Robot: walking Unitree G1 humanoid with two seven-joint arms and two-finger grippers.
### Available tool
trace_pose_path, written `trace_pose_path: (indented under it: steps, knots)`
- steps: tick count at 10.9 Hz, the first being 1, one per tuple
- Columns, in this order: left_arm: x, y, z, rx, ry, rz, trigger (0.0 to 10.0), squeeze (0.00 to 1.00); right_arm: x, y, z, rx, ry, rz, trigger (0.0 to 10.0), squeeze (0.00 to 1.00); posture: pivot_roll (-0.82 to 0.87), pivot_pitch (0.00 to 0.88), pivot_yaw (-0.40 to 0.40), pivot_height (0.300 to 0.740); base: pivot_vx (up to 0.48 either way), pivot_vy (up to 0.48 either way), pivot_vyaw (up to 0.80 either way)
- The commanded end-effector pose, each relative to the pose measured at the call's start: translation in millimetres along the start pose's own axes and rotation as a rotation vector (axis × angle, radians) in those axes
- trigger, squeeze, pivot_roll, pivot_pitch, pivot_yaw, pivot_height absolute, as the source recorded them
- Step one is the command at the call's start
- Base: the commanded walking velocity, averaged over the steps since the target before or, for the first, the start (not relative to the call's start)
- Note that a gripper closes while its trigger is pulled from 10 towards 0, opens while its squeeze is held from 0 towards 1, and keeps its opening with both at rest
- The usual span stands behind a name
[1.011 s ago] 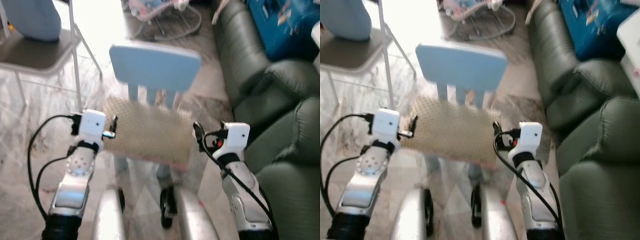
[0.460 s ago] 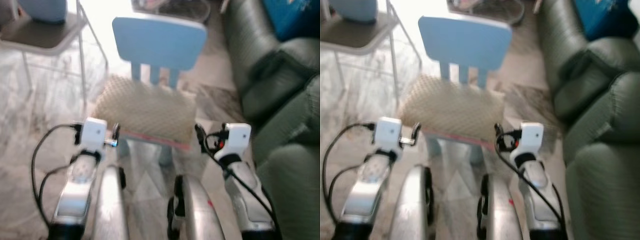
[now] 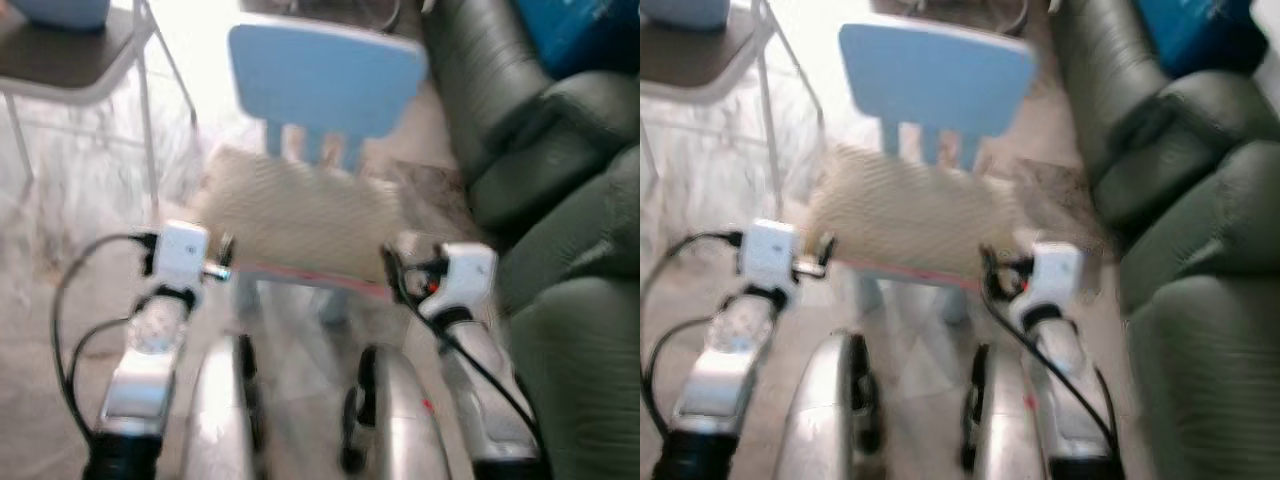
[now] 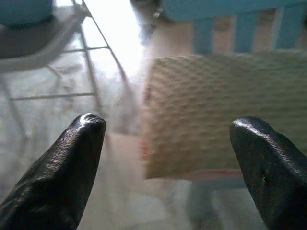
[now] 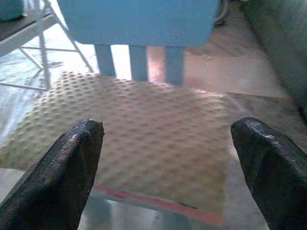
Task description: Move the pillow to the sofa
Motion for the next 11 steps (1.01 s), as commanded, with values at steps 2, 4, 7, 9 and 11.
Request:
trace_pose_path:
  steps: [2, 4, 7, 9, 11]
  knots:
    - [10.6, -4.1, 1, 0.013, -0.003, -0.042, 10.0, 0.00, 11.6, -6.0, -6, -0.025, -0.006, -0.040, 10.0, 0.00, 0.00, 0.297, -0.048, 0.620, 0.000, 0.000, 0.00]
    - [14.3, -5.1, 2, 0.012, -0.019, -0.070, 10.0, 0.00, 13.0, -5.8, -6, -0.024, -0.009, -0.045, 10.0, 0.00, 0.00, 0.292, -0.048, 0.620, 0.000, 0.000, 0.00]
    - [21.4, -5.4, 6, 0.030, -0.040, -0.105, 10.0, 0.00, 14.4, -4.4, -6, -0.024, -0.013, -0.045, 10.0, 0.00, 0.00, 0.282, -0.049, 0.620, 0.000, 0.000, 0.00]
    - [23.0, -5.7, 6, 0.032, -0.048, -0.113, 10.0, 0.00, 14.6, -4.4, -6, -0.024, -0.016, -0.041, 10.0, 0.00, 0.00, 0.279, -0.053, 0.620, 0.126, 0.000, 0.00]
    - [23.3, -5.7, 5, 0.028, -0.051, -0.113, 10.0, 0.00, 15.3, -3.8, -7, -0.029, -0.023, -0.041, 10.0, 0.00, 0.00, 0.281, -0.055, 0.620, 0.255, 0.000, 0.00]
Point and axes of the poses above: a point about 5 cm out from each wrist's last joint towards the gripper, its own y axis pointing out of the wrist towards the gripper, its own z axis along the axis of the wrist's last joint, x = y × z, the point moved 3 cm from there along y, pointing out of the wrist towards the gripper, and after that the axes turned 9 degrees about -y, right-handed, at the moved point
